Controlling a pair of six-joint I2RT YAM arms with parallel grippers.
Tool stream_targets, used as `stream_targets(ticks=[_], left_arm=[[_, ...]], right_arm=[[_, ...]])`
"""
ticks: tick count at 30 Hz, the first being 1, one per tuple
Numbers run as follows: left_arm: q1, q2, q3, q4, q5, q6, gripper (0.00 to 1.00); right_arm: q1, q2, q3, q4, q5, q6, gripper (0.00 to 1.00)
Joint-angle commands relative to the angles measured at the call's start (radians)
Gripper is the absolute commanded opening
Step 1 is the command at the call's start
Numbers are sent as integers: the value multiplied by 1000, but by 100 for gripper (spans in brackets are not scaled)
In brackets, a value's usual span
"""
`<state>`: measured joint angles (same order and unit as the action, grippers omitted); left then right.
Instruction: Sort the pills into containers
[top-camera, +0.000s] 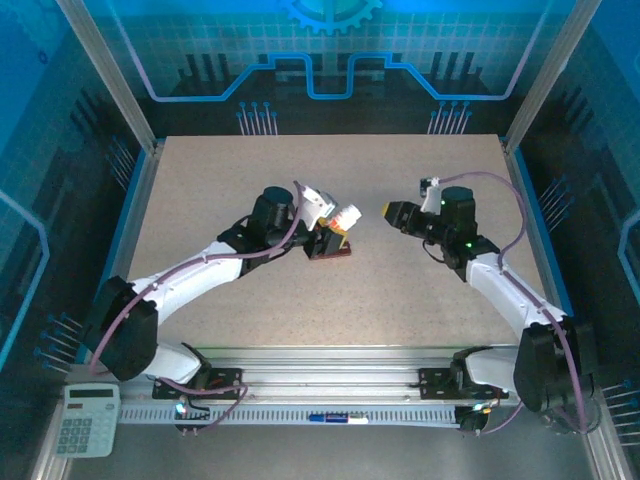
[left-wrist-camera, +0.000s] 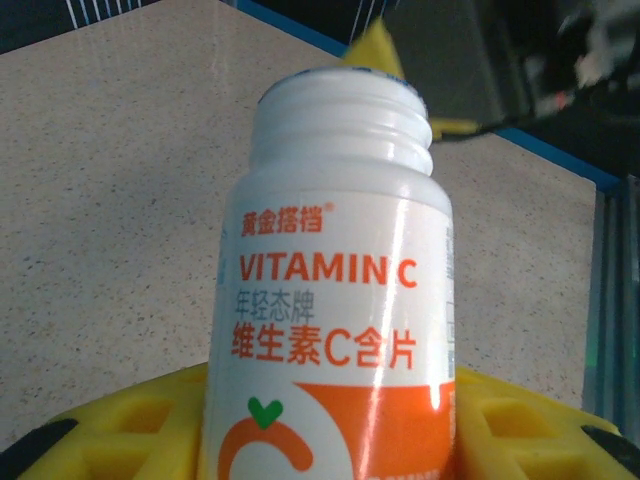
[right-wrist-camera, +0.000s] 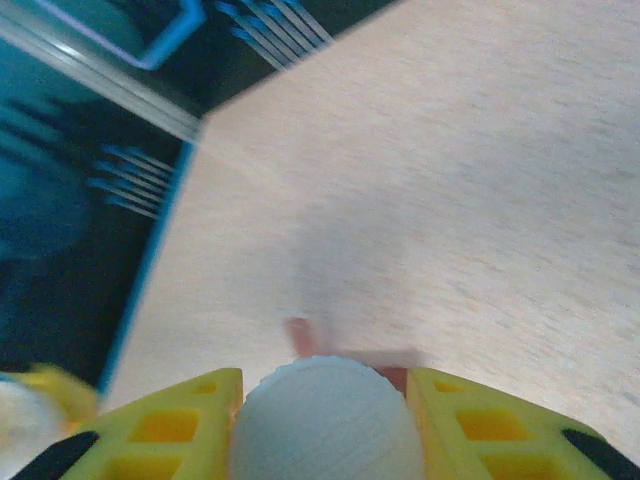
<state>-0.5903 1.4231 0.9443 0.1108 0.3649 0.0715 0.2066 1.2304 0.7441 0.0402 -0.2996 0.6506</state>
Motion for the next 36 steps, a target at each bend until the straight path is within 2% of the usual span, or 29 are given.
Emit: stream_targets(ticks=[1, 6, 9, 13, 24, 27, 32, 36], left_arm=[[-3, -42, -19, 56, -48, -18, 0], [-4, -47, -21, 70, -65, -25, 0], [-4, -47, -22, 80, -69, -32, 0], [-4, -48, -22, 85, -70, -36, 0], [-4, -65, -36, 105, -76, -42, 0], [-4, -69, -37, 107, -76, -42, 0], [-4, -80, -51, 114, -78, -45, 0], [-3, -89, -67, 119, -85, -50, 0]], right_arm=[[28, 6, -59, -189, 254, -90, 34], [64, 39, -122, -244, 457, -38, 32], [84, 49, -147, -257, 532, 12, 32], [105, 72, -161, -270, 584, 56, 32], [157, 177, -141, -283, 629, 95, 36], [164, 186, -130, -291, 624, 92, 43], [167, 190, -117, -302, 597, 82, 62], [167, 155, -95, -325, 569, 61, 65]])
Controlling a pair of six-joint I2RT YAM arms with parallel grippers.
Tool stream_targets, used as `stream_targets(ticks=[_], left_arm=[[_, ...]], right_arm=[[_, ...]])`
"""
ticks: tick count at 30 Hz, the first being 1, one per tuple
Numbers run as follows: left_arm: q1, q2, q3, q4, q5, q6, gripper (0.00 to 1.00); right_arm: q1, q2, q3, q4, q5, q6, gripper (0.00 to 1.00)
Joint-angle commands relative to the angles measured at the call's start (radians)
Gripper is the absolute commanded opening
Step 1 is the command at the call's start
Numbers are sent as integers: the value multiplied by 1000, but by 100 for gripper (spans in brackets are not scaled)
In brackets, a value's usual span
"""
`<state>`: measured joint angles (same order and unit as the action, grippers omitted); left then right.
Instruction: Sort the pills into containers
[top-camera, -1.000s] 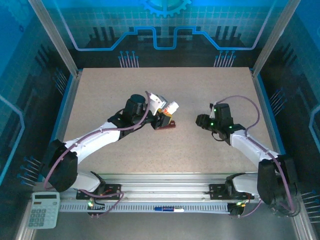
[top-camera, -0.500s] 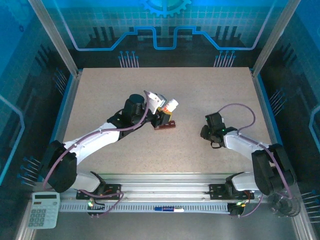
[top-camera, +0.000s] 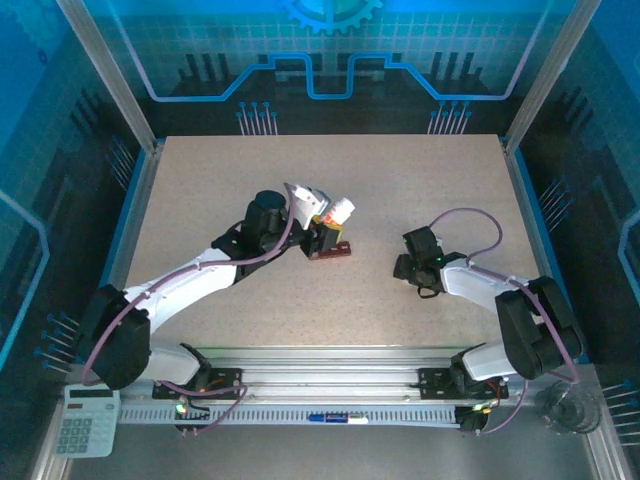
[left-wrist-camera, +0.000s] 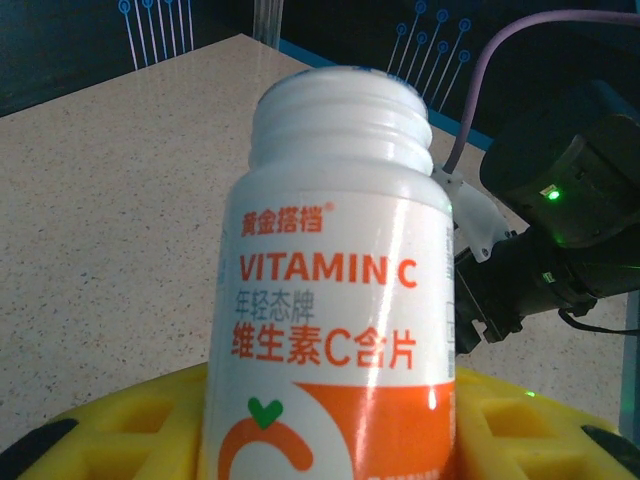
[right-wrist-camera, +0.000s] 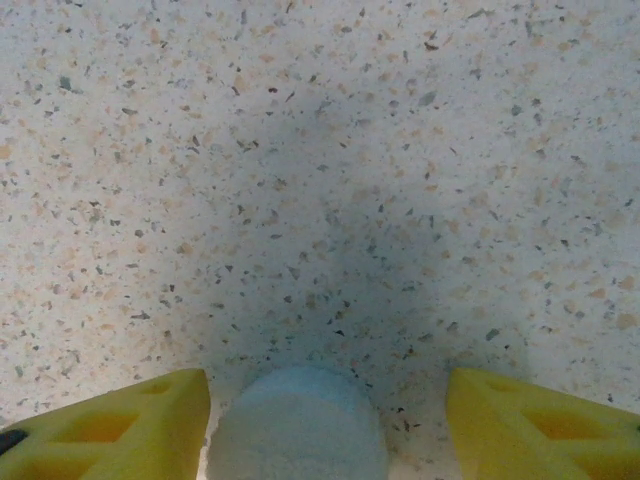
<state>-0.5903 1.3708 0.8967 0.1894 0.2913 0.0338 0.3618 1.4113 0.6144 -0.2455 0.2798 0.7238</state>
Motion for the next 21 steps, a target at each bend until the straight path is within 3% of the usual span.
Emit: stream_targets(ticks=[1, 7, 21], left_arm=[[-3, -39, -25, 43, -16, -13, 0], [-3, -54, -71, 69, -53, -28, 0], [12, -102, -219, 106, -188, -90, 0]], right_arm=[[12, -44, 43, -44, -21, -17, 65], [11, -89, 136, -64, -136, -106, 67], [22, 83, 325, 4, -314, -221, 68]])
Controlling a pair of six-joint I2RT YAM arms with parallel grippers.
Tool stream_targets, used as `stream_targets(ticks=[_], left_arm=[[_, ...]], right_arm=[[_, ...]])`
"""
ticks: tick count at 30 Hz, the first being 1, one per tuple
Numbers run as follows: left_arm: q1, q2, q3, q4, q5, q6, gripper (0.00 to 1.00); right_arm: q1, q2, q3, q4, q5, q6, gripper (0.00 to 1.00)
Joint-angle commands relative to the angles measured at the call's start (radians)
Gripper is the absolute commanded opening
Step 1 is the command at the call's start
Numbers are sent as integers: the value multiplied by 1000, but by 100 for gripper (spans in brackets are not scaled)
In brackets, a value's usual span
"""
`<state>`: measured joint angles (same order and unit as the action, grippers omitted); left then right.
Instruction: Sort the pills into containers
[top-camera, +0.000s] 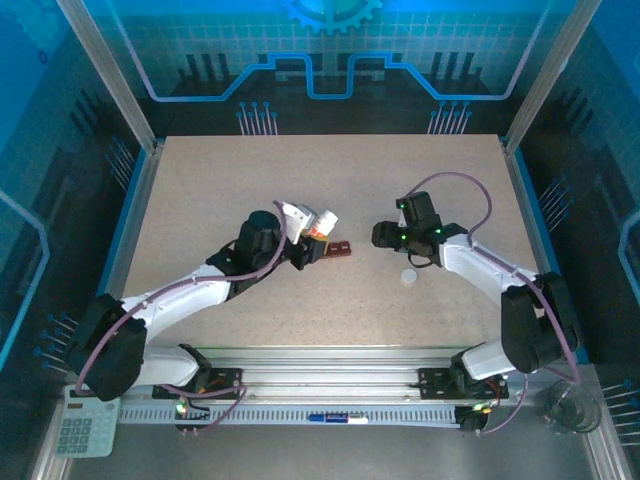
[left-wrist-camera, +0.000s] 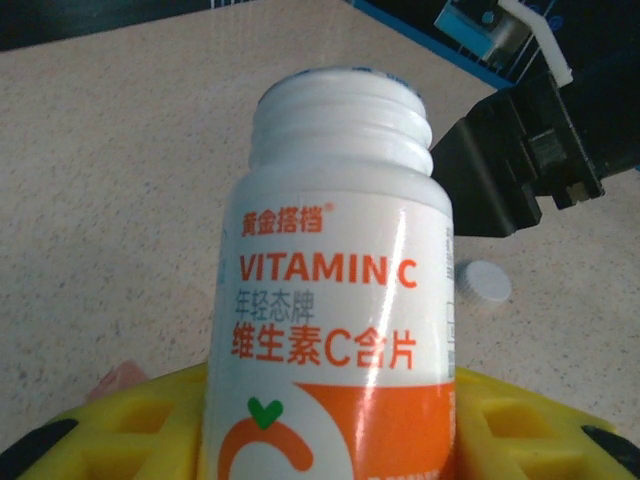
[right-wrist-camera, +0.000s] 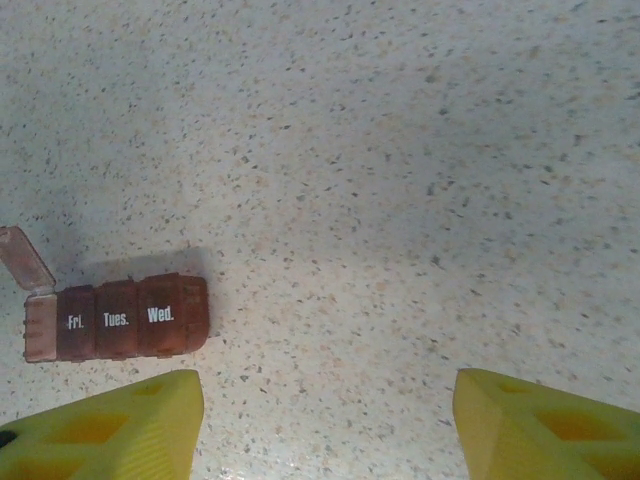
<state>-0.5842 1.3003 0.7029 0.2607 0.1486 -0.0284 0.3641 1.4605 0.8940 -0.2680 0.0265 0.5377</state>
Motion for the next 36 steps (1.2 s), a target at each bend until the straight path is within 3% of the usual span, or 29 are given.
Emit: stream_targets(ticks=[1, 8, 16, 36], left_arm=[[8, -32, -35, 34, -52, -35, 0], [12, -51, -104, 40, -88, -104, 0], [13, -81, -149, -24, -118, -141, 0], [21, 42, -92, -169, -89, -174, 0]], right_arm=[[25, 54, 63, 27, -73, -46, 68], [73, 219, 226, -28, -143, -149, 69], [124, 355, 338, -83, -127, -222, 69], [156, 434, 356, -108, -87, -251, 68]])
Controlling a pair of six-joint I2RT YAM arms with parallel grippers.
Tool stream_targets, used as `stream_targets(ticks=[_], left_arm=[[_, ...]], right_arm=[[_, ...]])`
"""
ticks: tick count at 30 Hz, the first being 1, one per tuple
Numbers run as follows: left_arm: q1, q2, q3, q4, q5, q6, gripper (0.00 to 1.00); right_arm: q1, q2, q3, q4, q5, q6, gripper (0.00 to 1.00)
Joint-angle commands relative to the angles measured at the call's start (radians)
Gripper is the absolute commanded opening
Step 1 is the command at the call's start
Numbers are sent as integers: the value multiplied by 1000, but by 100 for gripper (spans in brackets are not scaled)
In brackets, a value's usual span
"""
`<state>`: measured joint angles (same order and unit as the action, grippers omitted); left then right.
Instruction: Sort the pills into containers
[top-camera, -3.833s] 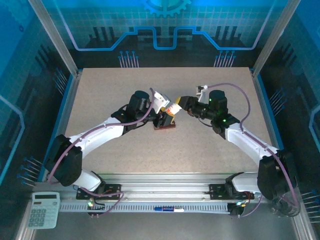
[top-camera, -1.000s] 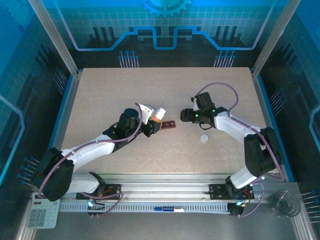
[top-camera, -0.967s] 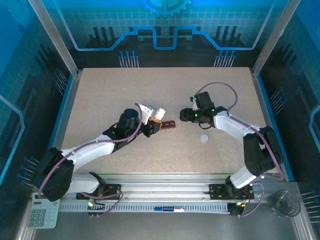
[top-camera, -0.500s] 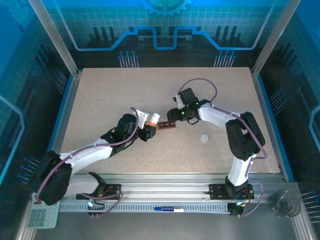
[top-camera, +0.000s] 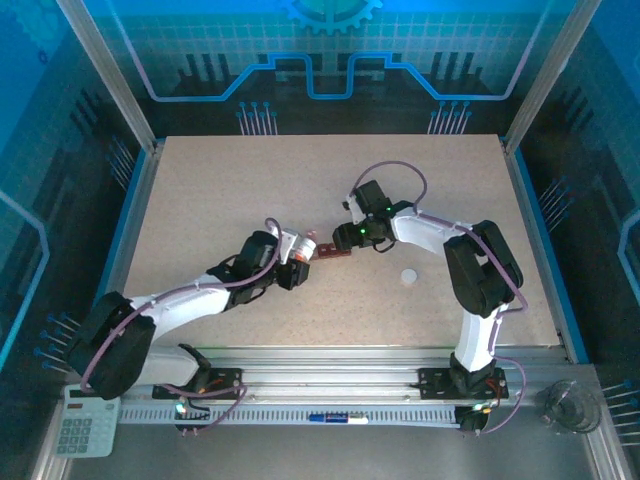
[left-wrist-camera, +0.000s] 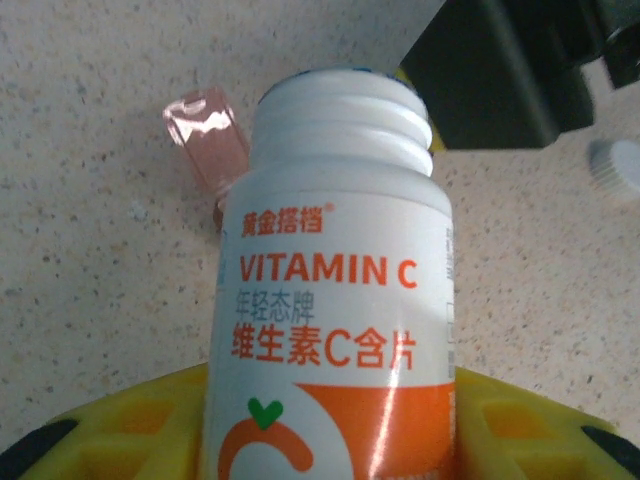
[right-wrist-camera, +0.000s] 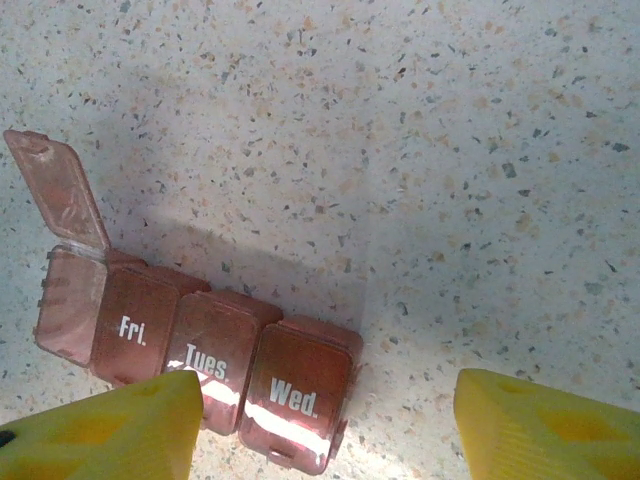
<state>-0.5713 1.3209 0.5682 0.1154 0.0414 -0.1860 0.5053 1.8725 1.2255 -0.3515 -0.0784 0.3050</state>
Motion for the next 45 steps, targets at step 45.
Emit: stream_targets(ticks=[45], left_arm=[[33, 216, 244, -292, 38, 12, 0]], right_arm=[[15, 67, 3, -3, -6, 3, 67]])
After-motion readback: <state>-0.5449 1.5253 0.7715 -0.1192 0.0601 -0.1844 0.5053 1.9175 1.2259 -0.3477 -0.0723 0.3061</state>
